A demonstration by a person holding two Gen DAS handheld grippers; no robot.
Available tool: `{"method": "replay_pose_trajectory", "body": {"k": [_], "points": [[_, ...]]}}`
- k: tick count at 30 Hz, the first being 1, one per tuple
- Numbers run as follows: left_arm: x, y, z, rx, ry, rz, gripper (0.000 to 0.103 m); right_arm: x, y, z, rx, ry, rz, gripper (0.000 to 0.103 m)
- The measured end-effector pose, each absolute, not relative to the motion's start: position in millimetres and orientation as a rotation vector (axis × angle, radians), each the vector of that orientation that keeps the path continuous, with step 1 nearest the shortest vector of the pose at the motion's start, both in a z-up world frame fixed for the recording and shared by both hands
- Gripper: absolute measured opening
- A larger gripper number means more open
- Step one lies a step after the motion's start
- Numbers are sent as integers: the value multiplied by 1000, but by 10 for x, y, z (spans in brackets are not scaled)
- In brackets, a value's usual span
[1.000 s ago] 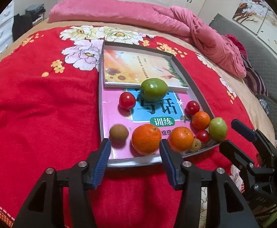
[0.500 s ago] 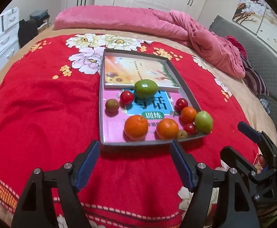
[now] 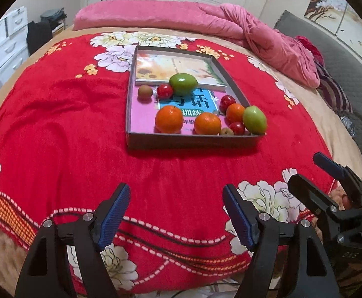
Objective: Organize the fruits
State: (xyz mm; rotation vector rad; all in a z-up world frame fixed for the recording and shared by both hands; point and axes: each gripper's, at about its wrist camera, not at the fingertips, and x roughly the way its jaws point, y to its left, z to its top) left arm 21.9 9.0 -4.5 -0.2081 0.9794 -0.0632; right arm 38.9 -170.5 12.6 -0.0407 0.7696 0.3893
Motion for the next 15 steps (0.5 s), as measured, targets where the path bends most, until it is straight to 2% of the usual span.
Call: {"method": "replay_pose_trajectory", "body": {"k": [15], "points": [[200,56,-4,-201,965,-63,78,306,-1714,168,-48,746,387,102]]}}
